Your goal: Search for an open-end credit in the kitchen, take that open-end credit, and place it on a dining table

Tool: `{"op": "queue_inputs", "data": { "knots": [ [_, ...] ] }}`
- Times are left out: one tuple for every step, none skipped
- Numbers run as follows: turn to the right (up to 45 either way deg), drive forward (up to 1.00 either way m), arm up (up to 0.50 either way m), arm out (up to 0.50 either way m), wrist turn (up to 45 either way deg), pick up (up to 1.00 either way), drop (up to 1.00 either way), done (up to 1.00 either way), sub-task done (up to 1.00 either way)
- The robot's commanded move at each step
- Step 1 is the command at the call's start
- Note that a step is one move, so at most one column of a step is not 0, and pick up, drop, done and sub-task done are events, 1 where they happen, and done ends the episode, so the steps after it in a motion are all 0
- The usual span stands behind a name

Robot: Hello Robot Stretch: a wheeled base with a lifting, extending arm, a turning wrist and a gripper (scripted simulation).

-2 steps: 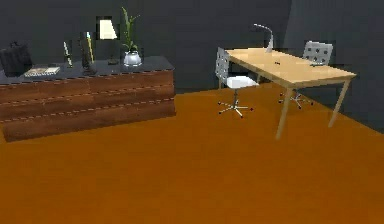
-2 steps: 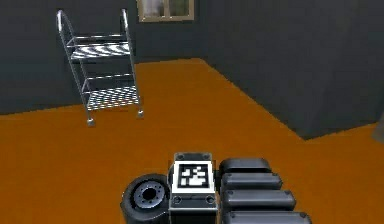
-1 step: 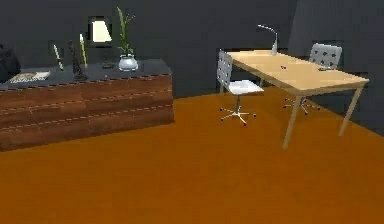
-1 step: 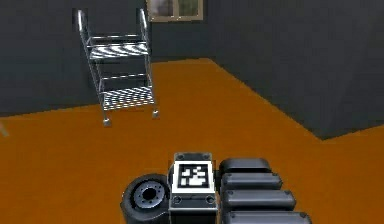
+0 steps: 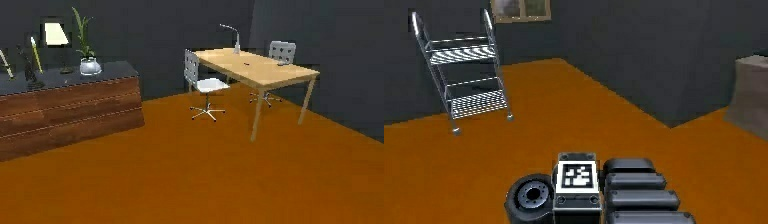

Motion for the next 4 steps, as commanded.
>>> {"op": "queue_inputs", "data": {
  "knots": [
    [0.0, 1.00, 0.00, 0.00, 0.0, 0.00, 0.00, 0.00, 0.00],
    [0.0, 0.80, 0.00, 0.00, 0.0, 0.00, 0.00, 0.00, 0.00],
    [9.0, 0.00, 0.00, 0.00, 0.0, 0.00, 0.00, 0.00, 0.00],
    [45.0, 0.00, 0.00, 0.00, 0.0, 0.00, 0.00, 0.00, 0.00]
  ]
}}
